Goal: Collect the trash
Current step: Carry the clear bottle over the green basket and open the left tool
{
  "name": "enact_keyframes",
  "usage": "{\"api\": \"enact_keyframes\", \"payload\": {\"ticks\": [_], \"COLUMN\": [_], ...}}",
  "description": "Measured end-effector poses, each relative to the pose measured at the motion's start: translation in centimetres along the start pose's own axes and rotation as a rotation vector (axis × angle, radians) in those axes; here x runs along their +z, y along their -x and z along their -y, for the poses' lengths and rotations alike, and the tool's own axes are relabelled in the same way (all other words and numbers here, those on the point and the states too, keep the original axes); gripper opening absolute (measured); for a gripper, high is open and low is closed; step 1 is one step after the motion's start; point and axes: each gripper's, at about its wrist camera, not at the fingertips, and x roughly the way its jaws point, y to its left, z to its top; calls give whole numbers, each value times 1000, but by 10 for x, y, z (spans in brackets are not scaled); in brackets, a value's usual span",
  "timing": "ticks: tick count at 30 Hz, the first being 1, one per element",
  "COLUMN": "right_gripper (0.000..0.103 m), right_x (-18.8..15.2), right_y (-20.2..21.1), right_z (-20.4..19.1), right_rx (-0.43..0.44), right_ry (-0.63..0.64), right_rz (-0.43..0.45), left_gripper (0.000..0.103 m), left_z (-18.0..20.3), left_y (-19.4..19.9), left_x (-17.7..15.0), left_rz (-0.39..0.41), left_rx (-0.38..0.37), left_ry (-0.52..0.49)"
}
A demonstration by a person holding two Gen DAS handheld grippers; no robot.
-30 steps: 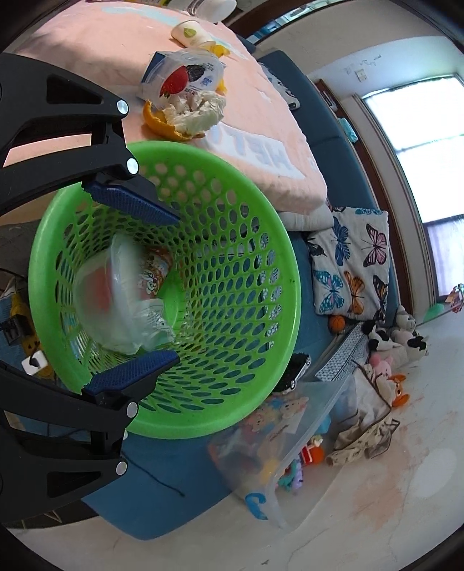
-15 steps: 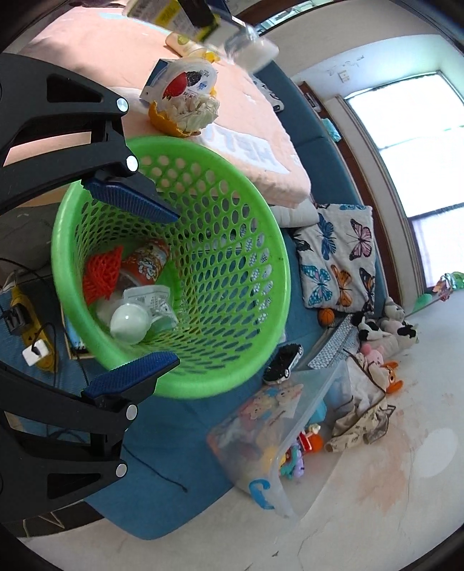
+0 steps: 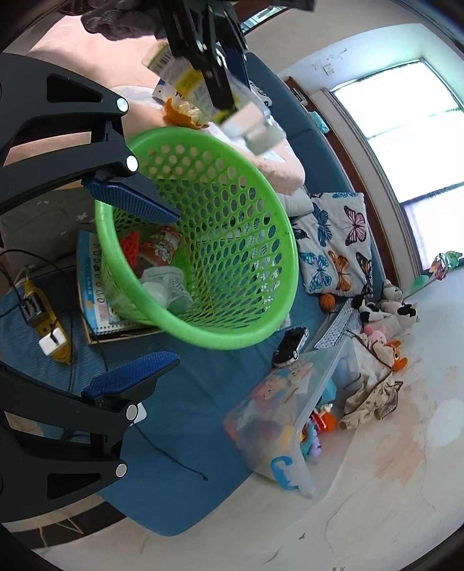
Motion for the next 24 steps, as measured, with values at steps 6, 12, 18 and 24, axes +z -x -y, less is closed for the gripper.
{"api": "enact_keyframes", "payload": {"ticks": [6,12,18,24], "right_gripper": [74,74,74,74], "right_x": [-4,-8,-7,-9], "right_y": [-1,0,2,10], "right_z": [2,4,4,-9], "right_rx": [-3,-3,9,40], "right_ry": [0,-7,-15,5], "right_rz": [-4,-10,-8,2], "left_gripper": [58,72,70,67], "left_z": [12,12,13,-7], "left_y": [-29,-34,-10,27], "left_x": [17,26,24,2], "left_rz": [-34,-21,39,76], "left_rx": [1,-29,-9,0], "left_ry": [-4,58,48,110]}}
